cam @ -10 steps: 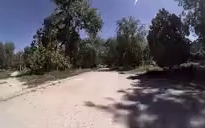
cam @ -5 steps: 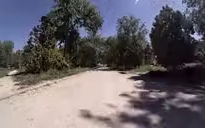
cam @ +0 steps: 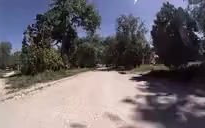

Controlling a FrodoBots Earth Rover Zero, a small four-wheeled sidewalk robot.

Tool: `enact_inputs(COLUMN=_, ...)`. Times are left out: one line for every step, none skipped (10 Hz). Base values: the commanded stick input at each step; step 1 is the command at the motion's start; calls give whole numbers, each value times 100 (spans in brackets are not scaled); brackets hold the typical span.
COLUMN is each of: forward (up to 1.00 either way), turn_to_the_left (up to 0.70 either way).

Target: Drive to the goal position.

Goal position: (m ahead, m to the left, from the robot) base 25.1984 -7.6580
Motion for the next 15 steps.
enact_inputs(forward=70, turn_to_the_left=1)
enact_inputs(forward=70, turn_to_the_left=1)
enact_inputs(forward=70, turn_to_the_left=1)
enact_inputs(forward=70, turn_to_the_left=1)
enact_inputs(forward=70, turn_to_the_left=1)
enact_inputs(forward=70, turn_to_the_left=1)
enact_inputs(forward=70, turn_to_the_left=1)
enact_inputs(forward=70, turn_to_the_left=1)
enact_inputs(forward=70, turn_to_the_left=1)
enact_inputs(forward=70, turn_to_the_left=1)
enact_inputs(forward=70, turn_to_the_left=1)
enact_inputs(forward=70, turn_to_the_left=1)
enact_inputs(forward=70, turn_to_the_left=1)
enact_inputs(forward=70, turn_to_the_left=1)
enact_inputs(forward=70, turn_to_the_left=1)
